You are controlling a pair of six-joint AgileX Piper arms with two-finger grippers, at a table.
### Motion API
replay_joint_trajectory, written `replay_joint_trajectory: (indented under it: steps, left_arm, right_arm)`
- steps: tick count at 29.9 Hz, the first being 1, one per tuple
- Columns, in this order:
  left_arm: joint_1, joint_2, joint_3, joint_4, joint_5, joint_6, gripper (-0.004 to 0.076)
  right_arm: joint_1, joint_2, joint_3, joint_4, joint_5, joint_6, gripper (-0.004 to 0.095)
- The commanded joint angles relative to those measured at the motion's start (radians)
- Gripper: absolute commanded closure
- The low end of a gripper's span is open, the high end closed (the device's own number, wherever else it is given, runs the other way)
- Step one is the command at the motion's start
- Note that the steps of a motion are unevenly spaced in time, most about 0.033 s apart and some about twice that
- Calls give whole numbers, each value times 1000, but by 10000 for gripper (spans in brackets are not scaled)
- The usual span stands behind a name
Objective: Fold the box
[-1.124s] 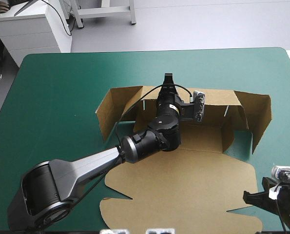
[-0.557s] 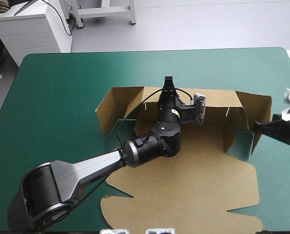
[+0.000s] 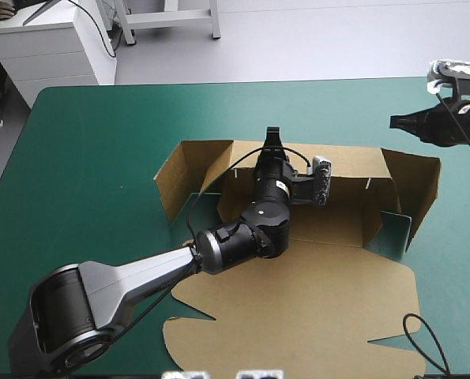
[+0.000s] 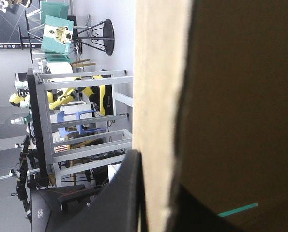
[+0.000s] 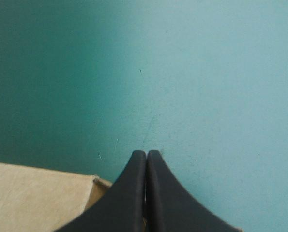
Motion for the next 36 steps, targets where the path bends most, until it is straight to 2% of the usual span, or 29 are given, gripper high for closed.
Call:
replay_joint_trajectory:
  steps: [1, 11, 17, 30, 36]
  left_arm:
    - [-10, -39, -7, -53, -24, -25, 731]
    - [-10, -39, -7, -51, -34, -25, 731]
    - [-10, -39, -7, -51, -39, -25, 731]
    - [-10, -39, -7, -51, -39, -25, 731]
    - [-10, -39, -7, -51, -39, -25, 731]
  right_arm:
    - [-1, 69, -104, 18, 28, -16, 922]
    - [-1, 160, -135, 14, 114, -66, 922]
    - [-1, 158, -123, -40, 170, -74, 922]
    - [-3, 60, 11, -58, 137, -112, 922]
    - [-54, 0, 110, -32, 121, -142, 922]
